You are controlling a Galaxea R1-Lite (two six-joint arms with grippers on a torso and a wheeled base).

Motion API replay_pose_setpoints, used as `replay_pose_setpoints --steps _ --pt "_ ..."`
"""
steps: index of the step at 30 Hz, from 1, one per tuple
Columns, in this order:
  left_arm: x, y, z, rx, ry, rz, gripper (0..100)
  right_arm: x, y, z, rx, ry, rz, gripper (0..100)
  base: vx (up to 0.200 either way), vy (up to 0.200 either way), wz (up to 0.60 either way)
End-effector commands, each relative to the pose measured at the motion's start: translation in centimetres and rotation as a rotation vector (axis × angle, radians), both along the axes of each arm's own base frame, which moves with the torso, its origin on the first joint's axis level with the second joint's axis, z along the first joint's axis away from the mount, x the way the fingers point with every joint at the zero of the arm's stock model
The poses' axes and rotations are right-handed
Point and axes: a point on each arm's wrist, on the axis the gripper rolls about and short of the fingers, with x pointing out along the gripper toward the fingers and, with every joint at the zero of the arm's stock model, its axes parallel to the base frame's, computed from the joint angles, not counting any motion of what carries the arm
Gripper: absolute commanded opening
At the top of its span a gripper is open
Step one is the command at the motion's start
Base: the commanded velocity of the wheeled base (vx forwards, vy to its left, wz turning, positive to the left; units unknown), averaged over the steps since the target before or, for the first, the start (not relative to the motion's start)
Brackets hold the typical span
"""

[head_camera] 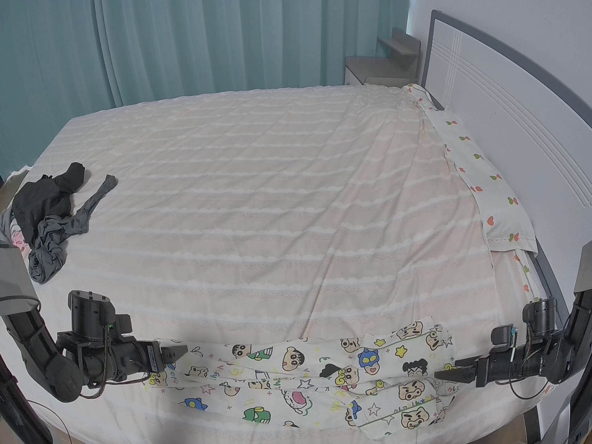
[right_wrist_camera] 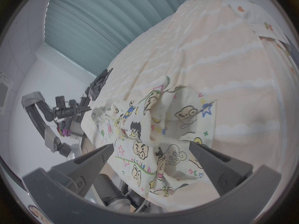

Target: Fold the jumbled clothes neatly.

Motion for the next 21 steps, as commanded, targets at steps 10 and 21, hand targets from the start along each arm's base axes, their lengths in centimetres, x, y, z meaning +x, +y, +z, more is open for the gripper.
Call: replay_pose_setpoints --steps 10,21 --pt "3.7 -0.2 -1.0 -0.133 0.15 0.176 100 -2.5 -2.5 6.5 0.242 -0.125 -0.229 100 0.0 0.0 0.0" --pt "5.0 -0.3 -3.8 -0.112 0.226 0.181 0 -4.6 -2.1 8.6 0.263 -0.181 -0.19 100 0.0 0.0 0.0"
